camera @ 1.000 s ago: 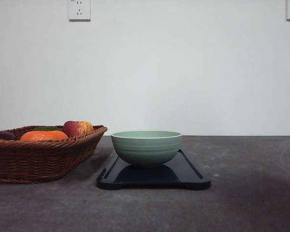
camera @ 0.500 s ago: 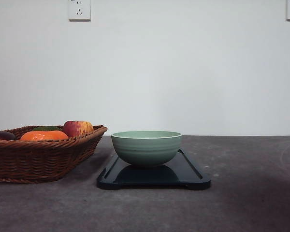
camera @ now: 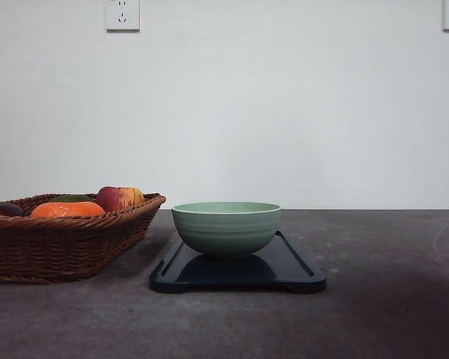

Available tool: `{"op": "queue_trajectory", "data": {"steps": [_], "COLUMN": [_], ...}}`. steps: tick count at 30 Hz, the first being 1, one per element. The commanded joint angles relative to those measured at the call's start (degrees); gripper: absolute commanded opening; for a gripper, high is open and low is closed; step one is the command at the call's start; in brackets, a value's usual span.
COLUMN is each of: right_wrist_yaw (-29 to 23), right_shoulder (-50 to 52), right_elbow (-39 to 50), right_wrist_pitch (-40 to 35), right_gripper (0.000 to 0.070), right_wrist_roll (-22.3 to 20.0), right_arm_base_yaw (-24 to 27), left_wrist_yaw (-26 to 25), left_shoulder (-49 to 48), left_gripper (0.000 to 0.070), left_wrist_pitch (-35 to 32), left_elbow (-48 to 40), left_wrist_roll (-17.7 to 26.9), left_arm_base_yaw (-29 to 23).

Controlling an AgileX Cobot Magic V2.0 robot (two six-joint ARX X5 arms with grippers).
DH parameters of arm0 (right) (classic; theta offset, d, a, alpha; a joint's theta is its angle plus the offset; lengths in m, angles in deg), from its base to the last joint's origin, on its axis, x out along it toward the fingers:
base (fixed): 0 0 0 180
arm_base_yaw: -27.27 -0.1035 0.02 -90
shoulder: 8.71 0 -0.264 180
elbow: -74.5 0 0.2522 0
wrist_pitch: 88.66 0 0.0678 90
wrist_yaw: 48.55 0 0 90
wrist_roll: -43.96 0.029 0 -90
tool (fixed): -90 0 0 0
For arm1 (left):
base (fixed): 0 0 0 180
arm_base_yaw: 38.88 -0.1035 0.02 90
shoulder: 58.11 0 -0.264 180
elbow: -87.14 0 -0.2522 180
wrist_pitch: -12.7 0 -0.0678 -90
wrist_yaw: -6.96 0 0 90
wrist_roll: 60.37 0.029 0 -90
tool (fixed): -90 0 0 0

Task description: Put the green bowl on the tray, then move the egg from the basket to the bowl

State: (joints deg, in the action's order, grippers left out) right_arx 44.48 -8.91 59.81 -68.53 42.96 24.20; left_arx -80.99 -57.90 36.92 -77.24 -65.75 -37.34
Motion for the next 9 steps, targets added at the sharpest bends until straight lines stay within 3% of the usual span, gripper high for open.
{"op": "queue_trajectory", "data": {"steps": [1, 9], "right_wrist_yaw": [-0.07, -0.07], "right_shoulder": [0.00, 0.00], "right_elbow": [0.26, 0.26], "right_wrist_pitch": [-0.76, -0.76], "right_gripper": [0.0014, 0.0014], "right_wrist_roll": [0.97, 0.96], "right_arm_base_yaw": [-0.07, -0.07], "left_wrist_yaw": [0.39, 0.39], "left_shoulder": [-0.02, -0.02], "left_gripper": [0.0000, 0.0000], "left_wrist_pitch": [0.26, 0.26], "left_elbow": [-1.11, -1.11], "left_wrist_roll": [-0.04, -0.04], "left_arm_base_yaw": [-0.07, -0.07]}}
